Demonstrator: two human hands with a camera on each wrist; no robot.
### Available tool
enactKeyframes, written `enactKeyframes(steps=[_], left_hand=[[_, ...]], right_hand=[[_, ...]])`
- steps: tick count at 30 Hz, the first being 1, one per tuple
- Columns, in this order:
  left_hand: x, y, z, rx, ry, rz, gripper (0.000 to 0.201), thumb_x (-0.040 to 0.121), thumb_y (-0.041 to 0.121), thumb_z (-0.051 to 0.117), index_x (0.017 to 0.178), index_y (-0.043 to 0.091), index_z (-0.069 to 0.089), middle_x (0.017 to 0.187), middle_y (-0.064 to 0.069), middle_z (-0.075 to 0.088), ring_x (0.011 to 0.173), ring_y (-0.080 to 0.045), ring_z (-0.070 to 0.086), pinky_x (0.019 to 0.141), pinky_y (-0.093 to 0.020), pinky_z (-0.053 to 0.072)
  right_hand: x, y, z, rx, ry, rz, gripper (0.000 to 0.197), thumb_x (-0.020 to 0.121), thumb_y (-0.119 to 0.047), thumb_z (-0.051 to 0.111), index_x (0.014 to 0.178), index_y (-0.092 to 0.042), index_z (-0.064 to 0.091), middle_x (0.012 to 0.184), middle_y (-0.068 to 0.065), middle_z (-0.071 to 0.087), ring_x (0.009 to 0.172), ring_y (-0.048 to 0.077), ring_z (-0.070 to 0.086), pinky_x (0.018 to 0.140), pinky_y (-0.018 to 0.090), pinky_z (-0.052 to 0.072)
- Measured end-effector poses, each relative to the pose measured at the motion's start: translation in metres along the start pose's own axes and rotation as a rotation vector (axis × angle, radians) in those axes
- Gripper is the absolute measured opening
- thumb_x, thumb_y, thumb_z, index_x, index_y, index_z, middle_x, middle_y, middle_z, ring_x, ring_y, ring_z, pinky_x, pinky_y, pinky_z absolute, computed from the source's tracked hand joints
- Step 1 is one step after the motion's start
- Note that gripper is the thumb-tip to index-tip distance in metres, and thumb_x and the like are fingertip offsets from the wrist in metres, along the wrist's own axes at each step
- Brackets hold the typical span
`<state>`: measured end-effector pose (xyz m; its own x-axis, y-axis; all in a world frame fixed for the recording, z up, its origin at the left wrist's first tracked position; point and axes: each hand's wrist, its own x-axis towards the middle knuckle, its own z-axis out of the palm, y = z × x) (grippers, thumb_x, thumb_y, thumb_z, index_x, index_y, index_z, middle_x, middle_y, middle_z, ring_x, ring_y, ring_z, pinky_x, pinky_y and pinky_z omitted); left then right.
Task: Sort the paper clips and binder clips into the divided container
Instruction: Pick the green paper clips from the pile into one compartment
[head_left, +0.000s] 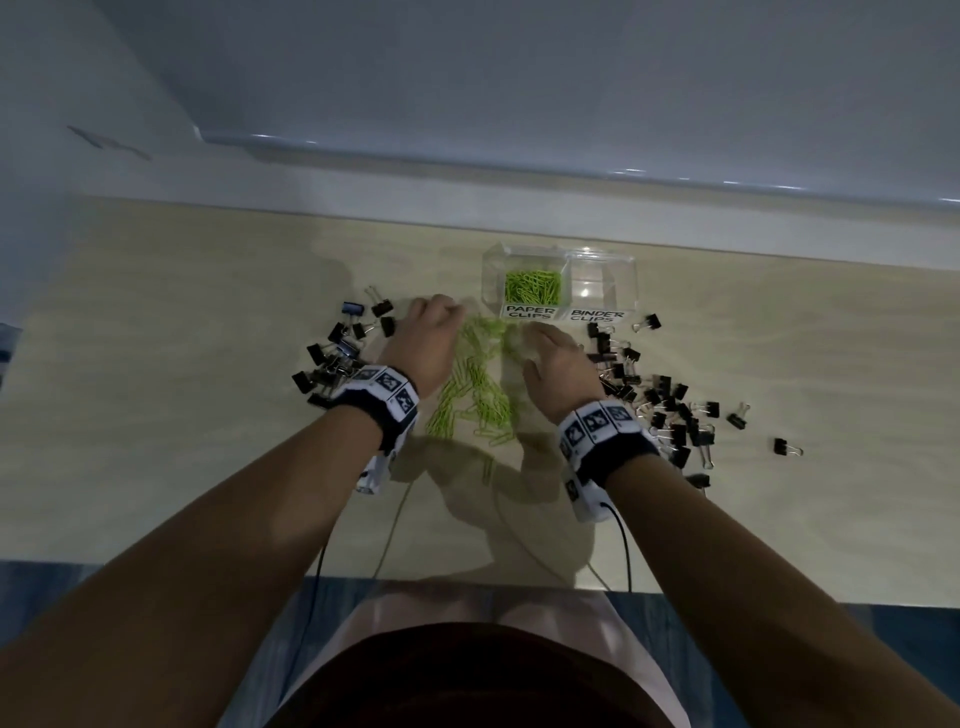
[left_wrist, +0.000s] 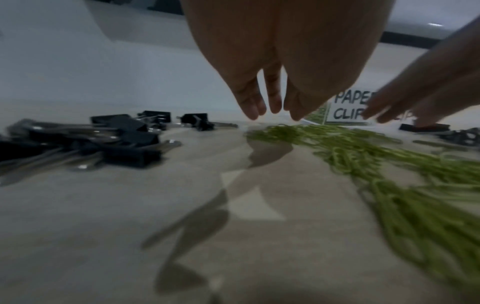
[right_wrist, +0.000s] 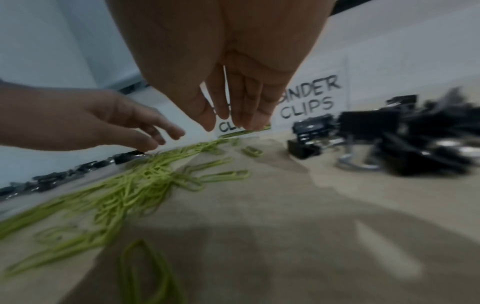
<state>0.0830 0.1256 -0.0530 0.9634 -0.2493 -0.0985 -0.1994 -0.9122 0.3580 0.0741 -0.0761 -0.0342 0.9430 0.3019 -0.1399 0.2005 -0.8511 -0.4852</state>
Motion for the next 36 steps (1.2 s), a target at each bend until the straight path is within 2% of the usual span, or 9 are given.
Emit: enactKeyframes(steps=[4,11,14,17,20,24,29,32,36], left_hand=[[-0.003,0.018,0.011,0.098,-0.101,-0.038,0.058,0.08,-0.001,0.049,0.137,0.006,0.04,0.138,-0.013,0.039,0.123,-0.034,0.034,0.1,-0.042,0.04],[-0.053,0.015,0.021,-0.029,-0.147,0.115,0.048,0.089,0.01,0.051,0.136,0.009,0.043,0.137,-0.01,0.041,0.125,-0.027,0.034,0.104,-0.04,0.04],[-0.074,0.0,0.009,-0.105,-0.137,0.137,0.058,0.086,0.027,0.06,0.139,0.012,0.041,0.133,-0.012,0.042,0.123,-0.027,0.035,0.105,-0.04,0.037],[-0.089,-0.012,0.004,-0.167,-0.239,0.025,0.087,0.075,0.052,0.068,0.145,0.017,0.028,0.137,-0.007,0.033,0.127,-0.023,0.029,0.107,-0.038,0.034],[-0.086,-0.007,0.009,-0.138,-0.276,-0.024,0.098,0.069,0.054,0.072,0.146,0.016,0.023,0.137,-0.007,0.03,0.127,-0.022,0.032,0.11,-0.039,0.035],[-0.066,0.016,0.013,-0.169,-0.259,-0.038,0.081,0.075,0.036,0.073,0.142,0.013,0.034,0.131,-0.008,0.036,0.12,-0.023,0.037,0.105,-0.038,0.039],[-0.05,0.032,0.008,-0.197,-0.19,-0.04,0.036,0.084,0.02,0.064,0.118,0.009,0.06,0.11,-0.01,0.054,0.103,-0.027,0.053,0.086,-0.036,0.045],[-0.047,0.032,0.003,-0.181,-0.191,-0.049,0.027,0.088,0.018,0.059,0.113,0.009,0.064,0.107,-0.011,0.059,0.099,-0.027,0.056,0.083,-0.035,0.046],[-0.045,0.032,-0.006,-0.224,-0.129,-0.065,0.02,0.088,0.019,0.06,0.105,0.011,0.068,0.103,-0.009,0.065,0.094,-0.024,0.059,0.082,-0.032,0.047]], right_hand=[[0.009,-0.015,0.017,-0.067,-0.124,-0.038,0.054,0.087,-0.005,0.045,0.14,-0.009,0.035,0.149,0.01,0.034,0.13,0.028,0.041,0.102,0.041,0.044],[-0.033,-0.009,0.033,-0.05,-0.246,-0.196,0.066,0.08,0.007,0.048,0.143,-0.007,0.031,0.151,0.009,0.03,0.136,0.025,0.034,0.107,0.04,0.038],[-0.054,0.004,0.017,0.054,-0.2,-0.124,0.066,0.083,-0.007,0.054,0.144,-0.016,0.03,0.149,0.004,0.032,0.131,0.023,0.039,0.105,0.036,0.041],[-0.063,0.013,0.006,0.073,-0.166,-0.022,0.069,0.079,-0.034,0.064,0.139,-0.012,0.037,0.141,0.008,0.038,0.126,0.028,0.037,0.105,0.043,0.038],[-0.058,0.011,0.01,-0.034,-0.24,0.015,0.085,0.07,-0.046,0.074,0.14,-0.017,0.035,0.138,0.008,0.036,0.124,0.028,0.031,0.103,0.043,0.036],[-0.042,-0.007,0.022,-0.057,-0.251,-0.023,0.077,0.07,-0.037,0.076,0.137,-0.02,0.04,0.131,0.01,0.039,0.118,0.03,0.034,0.097,0.044,0.042],[-0.033,-0.017,0.022,0.023,-0.166,-0.059,0.033,0.081,-0.01,0.063,0.113,-0.01,0.063,0.105,0.015,0.056,0.096,0.036,0.053,0.079,0.045,0.051],[-0.035,-0.01,0.016,0.063,-0.083,-0.054,0.024,0.077,-0.002,0.062,0.1,-0.008,0.069,0.094,0.013,0.063,0.083,0.034,0.061,0.073,0.043,0.054],[-0.038,0.002,0.006,0.187,0.024,0.042,0.019,0.073,0.0,0.068,0.09,-0.007,0.073,0.086,0.012,0.07,0.075,0.027,0.064,0.074,0.04,0.055]])
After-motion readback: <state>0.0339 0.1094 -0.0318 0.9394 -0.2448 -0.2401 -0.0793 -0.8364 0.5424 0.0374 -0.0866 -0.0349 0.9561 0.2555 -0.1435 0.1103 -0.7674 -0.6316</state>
